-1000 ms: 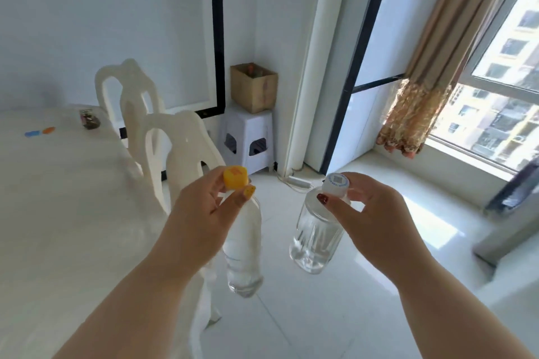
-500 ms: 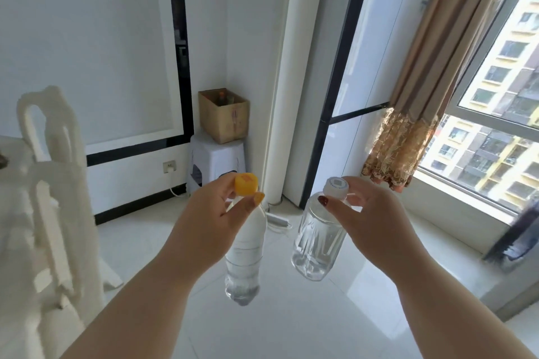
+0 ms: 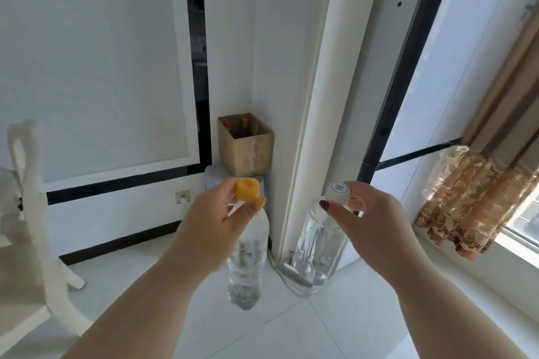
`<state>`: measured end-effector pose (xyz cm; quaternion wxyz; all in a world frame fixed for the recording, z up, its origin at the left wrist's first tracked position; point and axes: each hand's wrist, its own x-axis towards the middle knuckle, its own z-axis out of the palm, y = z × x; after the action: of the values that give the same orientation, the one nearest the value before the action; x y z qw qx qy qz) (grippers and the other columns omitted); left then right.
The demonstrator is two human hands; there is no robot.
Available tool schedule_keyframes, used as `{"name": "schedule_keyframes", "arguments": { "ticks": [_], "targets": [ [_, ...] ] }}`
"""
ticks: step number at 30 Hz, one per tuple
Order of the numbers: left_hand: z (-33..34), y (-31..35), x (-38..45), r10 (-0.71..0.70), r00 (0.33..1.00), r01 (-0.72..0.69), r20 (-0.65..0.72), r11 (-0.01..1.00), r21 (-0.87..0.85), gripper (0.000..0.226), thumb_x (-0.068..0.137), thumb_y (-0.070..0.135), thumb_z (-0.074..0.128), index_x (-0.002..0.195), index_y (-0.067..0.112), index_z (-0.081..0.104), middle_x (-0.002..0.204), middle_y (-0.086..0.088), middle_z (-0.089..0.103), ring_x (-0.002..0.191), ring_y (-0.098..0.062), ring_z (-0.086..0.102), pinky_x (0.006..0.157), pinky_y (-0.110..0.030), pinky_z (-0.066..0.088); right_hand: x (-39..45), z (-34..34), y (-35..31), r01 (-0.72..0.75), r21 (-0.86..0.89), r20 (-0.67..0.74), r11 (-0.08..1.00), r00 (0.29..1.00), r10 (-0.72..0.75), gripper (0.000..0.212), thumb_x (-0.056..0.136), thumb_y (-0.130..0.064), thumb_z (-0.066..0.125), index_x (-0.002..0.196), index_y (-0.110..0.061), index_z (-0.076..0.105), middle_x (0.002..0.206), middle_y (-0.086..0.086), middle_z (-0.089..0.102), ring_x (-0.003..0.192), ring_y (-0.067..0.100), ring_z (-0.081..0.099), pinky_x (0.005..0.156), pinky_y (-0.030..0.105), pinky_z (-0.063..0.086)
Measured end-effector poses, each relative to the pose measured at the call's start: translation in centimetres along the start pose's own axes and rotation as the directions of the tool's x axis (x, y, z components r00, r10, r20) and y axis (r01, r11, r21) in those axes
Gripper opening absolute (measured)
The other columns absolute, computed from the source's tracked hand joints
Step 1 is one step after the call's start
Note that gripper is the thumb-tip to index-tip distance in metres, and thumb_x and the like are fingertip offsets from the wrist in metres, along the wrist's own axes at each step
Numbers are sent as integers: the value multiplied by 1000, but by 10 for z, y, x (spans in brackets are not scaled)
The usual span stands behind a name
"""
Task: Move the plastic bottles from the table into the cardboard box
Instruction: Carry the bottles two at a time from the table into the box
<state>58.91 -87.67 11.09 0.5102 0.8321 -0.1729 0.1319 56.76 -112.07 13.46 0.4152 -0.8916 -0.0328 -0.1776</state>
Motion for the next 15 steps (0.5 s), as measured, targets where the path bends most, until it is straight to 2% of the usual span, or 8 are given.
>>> {"name": "schedule_keyframes", "arguments": {
  "ticks": [4, 7, 10, 15],
  "targets": [
    [26, -30, 83, -32, 996, 34, -82, 999, 28, 36, 84, 59, 55, 102, 31, 67, 102, 16, 76, 101, 7, 67, 81, -3, 46, 106, 17, 44, 40, 14, 72, 999, 997, -41, 22, 84, -44, 72, 102, -48, 59, 93, -27, 61, 89, -5, 56, 68, 8, 35],
    [39, -49, 151, -64, 986, 73, -156, 996, 52, 40, 81, 62, 53, 100, 29, 67, 97, 14, 77, 101, 7, 66, 79, -1, 43, 189, 27, 63, 65, 38, 125, 997, 990, -70, 16, 83, -45, 72, 90, -53, 59, 88, -33, 61, 87, -12, 57, 68, 7, 36],
    [43, -69, 218, -86, 972, 107, -218, 991, 85, 46, 81, 62, 52, 99, 23, 67, 97, 9, 78, 98, 4, 67, 76, -1, 44, 266, 44, 74, 112, 52, 140, 992, 983, -119, 22, 81, -47, 71, 76, -58, 52, 78, -38, 56, 79, -26, 52, 63, 5, 35],
    [45, -112, 323, -106, 955, 126, -276, 990, 57, 38, 84, 57, 55, 104, 28, 68, 103, 14, 77, 103, 2, 69, 84, -4, 47, 382, 85, 91, 148, 94, 158, 985, 974, -161, 27, 82, -44, 72, 77, -59, 50, 78, -39, 52, 79, -22, 48, 65, 7, 35]
  ]
}}
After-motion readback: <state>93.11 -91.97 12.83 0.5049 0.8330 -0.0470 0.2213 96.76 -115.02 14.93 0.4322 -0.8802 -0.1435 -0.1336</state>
